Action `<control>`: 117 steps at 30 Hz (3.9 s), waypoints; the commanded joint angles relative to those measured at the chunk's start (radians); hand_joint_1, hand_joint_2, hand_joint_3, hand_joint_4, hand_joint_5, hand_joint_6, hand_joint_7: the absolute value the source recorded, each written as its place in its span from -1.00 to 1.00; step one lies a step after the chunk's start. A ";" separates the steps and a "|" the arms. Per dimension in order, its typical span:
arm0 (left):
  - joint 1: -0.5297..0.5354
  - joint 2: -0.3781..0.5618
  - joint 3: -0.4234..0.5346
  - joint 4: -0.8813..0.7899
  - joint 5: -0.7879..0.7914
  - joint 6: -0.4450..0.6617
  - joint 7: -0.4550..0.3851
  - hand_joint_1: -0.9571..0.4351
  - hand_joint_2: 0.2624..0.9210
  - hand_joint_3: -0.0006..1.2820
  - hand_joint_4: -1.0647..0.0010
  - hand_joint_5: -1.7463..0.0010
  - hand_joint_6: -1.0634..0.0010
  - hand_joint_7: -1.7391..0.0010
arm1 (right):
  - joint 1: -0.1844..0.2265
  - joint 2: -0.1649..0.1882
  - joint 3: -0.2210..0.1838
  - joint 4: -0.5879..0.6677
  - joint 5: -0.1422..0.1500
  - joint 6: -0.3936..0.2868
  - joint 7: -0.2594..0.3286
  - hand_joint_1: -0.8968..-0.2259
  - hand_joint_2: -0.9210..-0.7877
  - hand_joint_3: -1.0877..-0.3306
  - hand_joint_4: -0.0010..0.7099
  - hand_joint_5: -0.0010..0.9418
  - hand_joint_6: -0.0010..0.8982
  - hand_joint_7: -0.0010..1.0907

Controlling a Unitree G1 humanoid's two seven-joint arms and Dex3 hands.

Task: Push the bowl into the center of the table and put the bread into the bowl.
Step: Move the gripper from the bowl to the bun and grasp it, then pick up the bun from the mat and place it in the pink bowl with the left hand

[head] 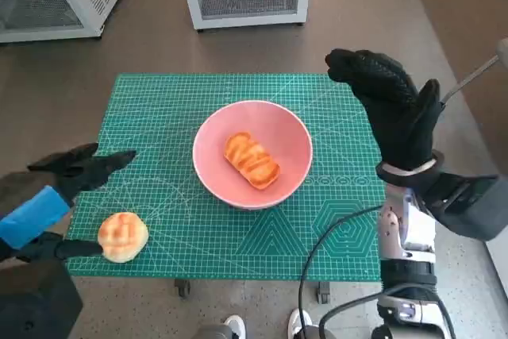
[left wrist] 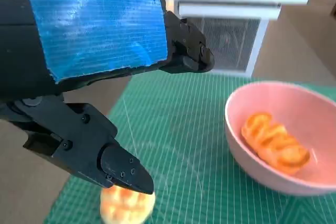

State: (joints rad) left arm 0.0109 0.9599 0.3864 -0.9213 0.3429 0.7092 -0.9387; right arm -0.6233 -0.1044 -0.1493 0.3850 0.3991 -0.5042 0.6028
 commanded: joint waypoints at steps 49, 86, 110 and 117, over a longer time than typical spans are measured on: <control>0.098 0.005 -0.403 0.154 0.258 0.107 0.151 0.02 0.34 -0.99 0.68 1.00 0.45 1.00 | 0.009 -0.014 -0.009 0.004 0.005 0.026 0.007 -0.24 -1.00 0.10 -0.47 -1.00 -0.82 -0.33; 0.027 -0.181 -0.591 0.547 0.401 0.042 0.405 0.53 0.65 -0.93 -0.23 0.87 -0.31 0.90 | 0.011 -0.018 -0.012 -0.005 0.009 0.035 0.012 -0.24 -1.00 0.11 -0.46 -1.00 -0.81 -0.34; 0.005 -0.189 -0.584 0.711 0.422 -0.117 0.502 0.38 0.99 -0.93 -0.36 -0.23 -0.23 -0.38 | 0.017 -0.018 -0.014 -0.004 0.017 0.033 0.017 -0.23 -1.00 0.12 -0.46 -1.00 -0.80 -0.35; 0.008 -0.187 -0.555 0.682 0.414 -0.133 0.494 0.38 1.00 -0.92 -0.35 -0.24 -0.19 -0.40 | 0.017 -0.018 -0.015 -0.002 0.019 0.036 0.018 -0.24 -1.00 0.13 -0.46 -1.00 -0.80 -0.36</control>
State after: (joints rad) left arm -0.0014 0.7775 -0.1807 -0.2284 0.7686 0.5800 -0.4268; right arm -0.6232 -0.1162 -0.1602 0.3722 0.4129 -0.4793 0.6125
